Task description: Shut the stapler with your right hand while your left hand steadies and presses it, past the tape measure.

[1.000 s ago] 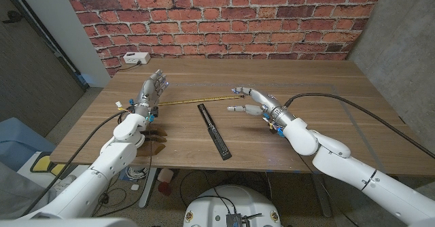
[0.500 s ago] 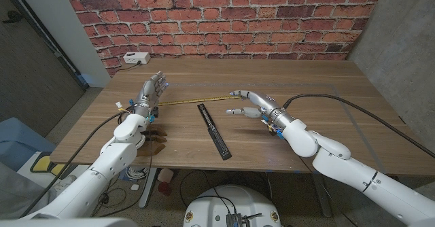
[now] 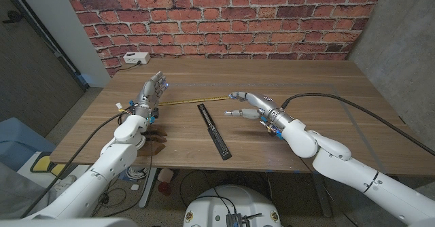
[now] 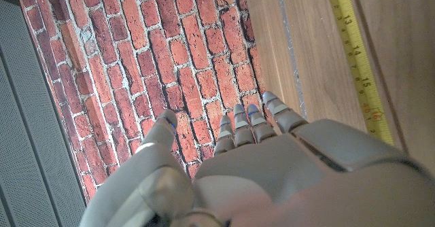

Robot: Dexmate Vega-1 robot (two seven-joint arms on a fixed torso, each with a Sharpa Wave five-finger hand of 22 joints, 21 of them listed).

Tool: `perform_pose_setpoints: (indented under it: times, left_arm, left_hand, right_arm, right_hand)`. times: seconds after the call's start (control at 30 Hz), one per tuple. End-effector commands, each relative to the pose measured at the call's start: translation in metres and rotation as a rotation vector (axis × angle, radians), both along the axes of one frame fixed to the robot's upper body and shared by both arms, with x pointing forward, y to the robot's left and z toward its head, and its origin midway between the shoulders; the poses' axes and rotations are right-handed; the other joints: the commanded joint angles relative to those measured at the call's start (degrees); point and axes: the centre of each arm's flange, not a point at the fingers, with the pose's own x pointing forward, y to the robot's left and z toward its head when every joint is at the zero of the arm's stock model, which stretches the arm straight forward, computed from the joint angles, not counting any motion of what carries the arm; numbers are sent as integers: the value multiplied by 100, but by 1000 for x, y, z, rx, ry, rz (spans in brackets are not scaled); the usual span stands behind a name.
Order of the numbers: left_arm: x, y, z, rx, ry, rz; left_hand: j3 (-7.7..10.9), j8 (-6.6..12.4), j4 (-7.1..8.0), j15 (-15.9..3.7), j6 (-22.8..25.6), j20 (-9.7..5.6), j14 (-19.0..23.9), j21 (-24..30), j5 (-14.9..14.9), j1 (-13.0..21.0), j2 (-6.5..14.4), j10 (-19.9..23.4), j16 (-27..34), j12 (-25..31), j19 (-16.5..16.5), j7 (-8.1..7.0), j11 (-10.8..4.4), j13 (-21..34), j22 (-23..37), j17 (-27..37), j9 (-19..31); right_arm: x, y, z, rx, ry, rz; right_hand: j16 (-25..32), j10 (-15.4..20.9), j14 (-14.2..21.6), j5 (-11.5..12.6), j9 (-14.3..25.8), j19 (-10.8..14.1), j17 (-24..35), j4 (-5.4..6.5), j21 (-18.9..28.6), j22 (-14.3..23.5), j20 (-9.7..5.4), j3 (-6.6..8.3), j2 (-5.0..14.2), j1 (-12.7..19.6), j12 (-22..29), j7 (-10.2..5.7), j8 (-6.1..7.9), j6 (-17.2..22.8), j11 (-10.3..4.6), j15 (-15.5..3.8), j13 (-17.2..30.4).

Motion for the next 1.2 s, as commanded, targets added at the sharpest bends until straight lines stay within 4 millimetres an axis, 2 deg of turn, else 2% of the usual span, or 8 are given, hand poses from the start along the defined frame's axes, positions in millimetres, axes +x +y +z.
perform_pose_setpoints:
  times: [0.03, 0.3, 0.47, 0.5, 0.83, 1.03, 1.2]
  left_arm:
    - [-1, 1, 1, -2, -8, -2]
    - [-1, 2, 2, 3, -12, -2]
    - [-1, 3, 1, -2, -10, -4]
    - [0, 3, 1, -7, -10, -8]
    - [0, 4, -1, -14, -10, -13]
    - [-1, 4, 1, -10, -15, -14]
    - [-1, 4, 1, -11, -13, -15]
  left_hand:
    - [-14, 11, -33, -38, 15, -49, 18, -6, 14, 50, -38, 17, 8, 17, -1, -25, -31, 7, 7, 16, 11]
    - [-9, 7, -55, -37, 3, -31, 7, -10, 19, 74, -36, 10, 3, 14, -11, -37, -32, 7, 6, 14, 11]
    - [-4, 4, -70, -37, -7, -28, 5, -22, 23, 92, -31, 7, 2, 13, -45, -27, -31, 7, 6, 12, 11]
    - [-3, 4, -73, -36, -6, -27, 7, -22, 23, 96, -31, 6, 2, 13, -47, -21, -26, 7, 6, 12, 11]
    - [6, 7, -92, -23, -6, -36, 9, -29, 27, 127, -16, 12, 2, 16, -75, 12, -14, 7, 6, 9, 11]
    - [5, 10, -101, -18, 2, -50, 2, -36, 26, 139, -17, 13, -1, 16, -106, 10, -24, 7, 6, 8, 10]
    - [1, 11, -106, -25, 6, -55, -3, -33, 25, 144, -21, 19, -3, 19, -107, 6, -15, 7, 6, 8, 10]
  right_arm:
    - [-7, 8, -5, -37, 6, 0]
    - [-11, 12, -9, -53, 0, -22]
    - [-13, 13, -9, -69, 9, -32]
    - [-13, 14, -9, -71, 9, -35]
    - [-14, 18, -12, -90, 21, -46]
    - [-17, 21, -14, -87, 22, -52]
    - [-17, 23, -16, -83, 22, -54]
  right_hand:
    - [59, 105, 133, -18, 9, 87, 40, 25, 43, 15, 0, 5, 42, -36, 61, 29, 11, 64, 13, -270, 5]
    - [182, 198, 354, -31, 4, 239, 102, 32, 83, 21, -62, 16, 73, -39, 63, 64, -29, 21, -74, -379, 6]
    - [242, 188, 444, -41, 3, 384, 141, 27, 128, 25, -89, 22, 82, -29, 41, 76, -46, 7, -12, -409, 9]
    - [245, 189, 433, -43, 3, 387, 152, 22, 125, 25, -88, 23, 81, -22, 36, 84, -54, -3, 45, -412, 10]
    - [281, 233, 445, -53, 2, 430, 201, 21, 129, 29, -77, 33, 99, -14, 37, 103, -64, -1, -17, -391, 17]
    - [302, 265, 451, -62, 2, 441, 231, 28, 126, 31, -72, 33, 108, -24, 43, 110, -66, 9, 47, -391, 27]
    - [330, 278, 480, -68, 2, 453, 258, 42, 126, 34, -63, 42, 142, -37, 46, 128, -65, 21, 31, -377, 37]
